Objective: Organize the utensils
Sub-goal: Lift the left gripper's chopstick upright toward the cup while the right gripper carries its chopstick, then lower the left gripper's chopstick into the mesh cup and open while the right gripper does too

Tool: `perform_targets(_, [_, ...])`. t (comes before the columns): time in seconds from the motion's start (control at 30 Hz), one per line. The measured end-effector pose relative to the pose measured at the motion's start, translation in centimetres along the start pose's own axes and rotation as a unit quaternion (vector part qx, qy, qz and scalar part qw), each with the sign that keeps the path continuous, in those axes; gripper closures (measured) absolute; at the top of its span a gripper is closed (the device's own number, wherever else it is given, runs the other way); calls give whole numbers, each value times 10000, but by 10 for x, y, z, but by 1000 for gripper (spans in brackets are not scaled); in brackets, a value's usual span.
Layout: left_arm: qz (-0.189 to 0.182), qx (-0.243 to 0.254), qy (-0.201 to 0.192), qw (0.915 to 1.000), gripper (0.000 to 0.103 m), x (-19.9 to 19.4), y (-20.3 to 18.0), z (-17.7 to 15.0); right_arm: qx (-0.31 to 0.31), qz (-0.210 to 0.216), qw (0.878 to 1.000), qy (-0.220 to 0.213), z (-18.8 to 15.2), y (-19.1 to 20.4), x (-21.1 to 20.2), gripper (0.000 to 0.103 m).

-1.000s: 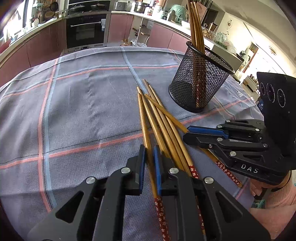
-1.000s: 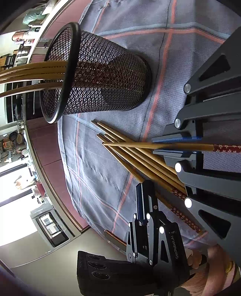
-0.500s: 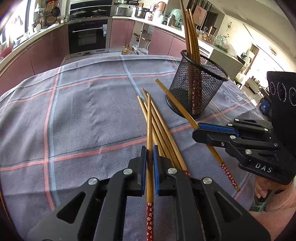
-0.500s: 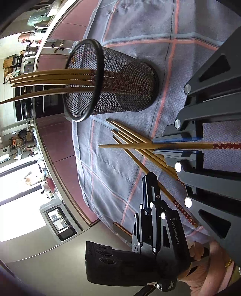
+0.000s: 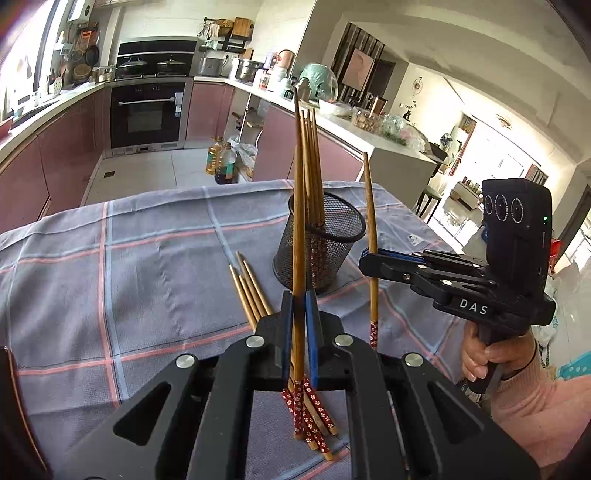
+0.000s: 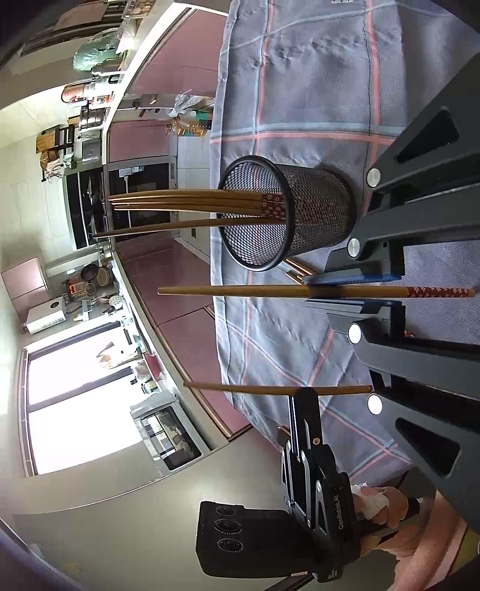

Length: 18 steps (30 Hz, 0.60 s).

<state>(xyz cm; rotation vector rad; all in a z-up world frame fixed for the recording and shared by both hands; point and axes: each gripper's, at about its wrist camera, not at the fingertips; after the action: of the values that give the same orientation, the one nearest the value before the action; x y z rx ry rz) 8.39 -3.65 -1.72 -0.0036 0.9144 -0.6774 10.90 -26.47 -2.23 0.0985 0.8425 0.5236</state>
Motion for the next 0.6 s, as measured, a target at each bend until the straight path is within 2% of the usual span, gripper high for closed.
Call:
perform_targets(0.27, [-240,-94,-348,9991,95,-21,-1,13,-53,-24,9993,-365,15,-3,-22,97])
perform_targets(0.6, [-327,-93,-811,9961,95,-30,-10,52,-239,-222,9954,-905,48,-7,-51,97])
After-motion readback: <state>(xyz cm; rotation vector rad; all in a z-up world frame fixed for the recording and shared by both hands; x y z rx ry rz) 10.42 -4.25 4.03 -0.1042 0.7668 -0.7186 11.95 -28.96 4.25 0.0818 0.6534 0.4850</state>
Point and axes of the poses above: each gripper's, at about its wrist camera, not at the fingertips, and x roughly the way its jaws point, y to its left, z to its top, and after that the axes turned 10 degrees about y, right-handed
